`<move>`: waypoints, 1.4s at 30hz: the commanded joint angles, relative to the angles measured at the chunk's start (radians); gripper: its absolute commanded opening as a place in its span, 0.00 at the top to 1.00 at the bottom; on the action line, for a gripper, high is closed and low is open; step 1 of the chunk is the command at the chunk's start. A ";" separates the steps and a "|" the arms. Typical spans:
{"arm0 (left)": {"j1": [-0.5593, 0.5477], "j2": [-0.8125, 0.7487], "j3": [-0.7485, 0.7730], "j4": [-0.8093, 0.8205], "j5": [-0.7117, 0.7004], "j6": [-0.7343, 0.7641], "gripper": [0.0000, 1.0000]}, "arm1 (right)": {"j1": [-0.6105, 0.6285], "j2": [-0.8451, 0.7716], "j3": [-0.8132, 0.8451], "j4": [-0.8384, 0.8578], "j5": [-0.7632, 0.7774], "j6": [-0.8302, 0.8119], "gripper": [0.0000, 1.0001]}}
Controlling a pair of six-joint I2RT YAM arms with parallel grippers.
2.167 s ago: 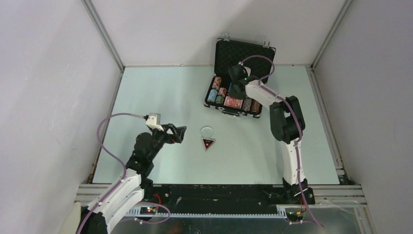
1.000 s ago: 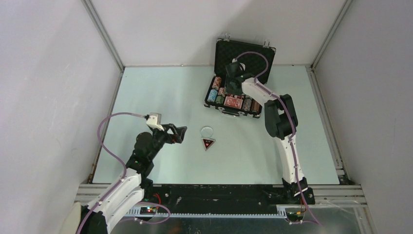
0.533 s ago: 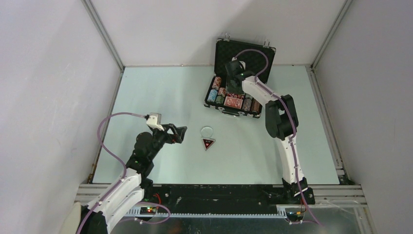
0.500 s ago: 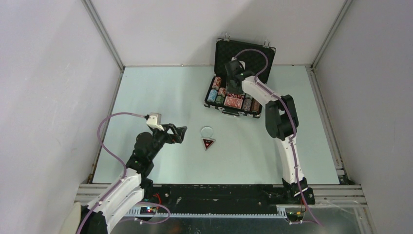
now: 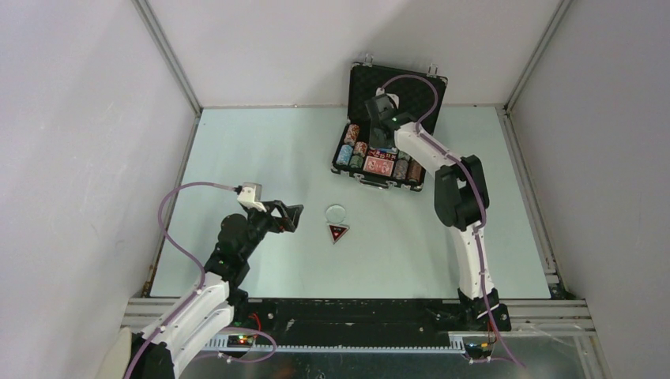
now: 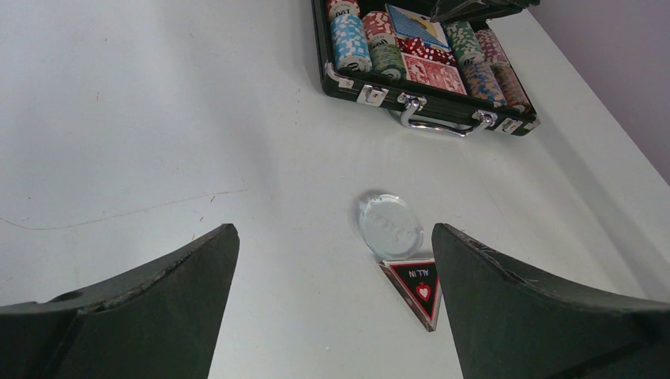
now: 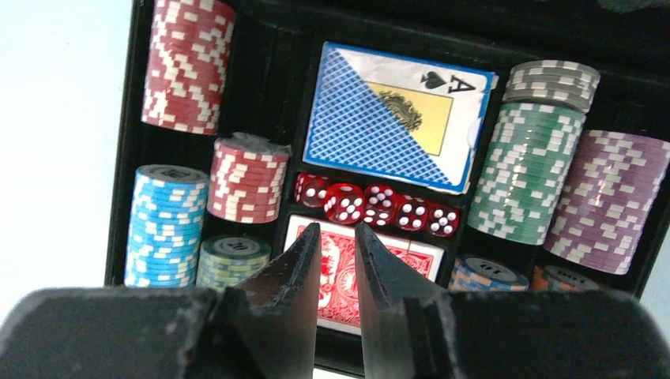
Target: Pack up texas hold em set
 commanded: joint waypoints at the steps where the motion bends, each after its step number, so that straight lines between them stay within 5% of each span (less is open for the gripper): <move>1: 0.002 0.003 0.043 0.029 0.011 0.021 0.00 | -0.017 0.042 0.044 0.023 0.016 0.008 0.75; 14: 0.002 0.003 0.045 0.026 0.009 0.025 0.00 | -0.024 0.150 0.086 0.013 -0.004 0.016 0.78; 42: 0.002 0.007 0.046 0.026 0.015 0.025 0.00 | 0.011 0.048 0.088 -0.002 0.081 -0.008 0.74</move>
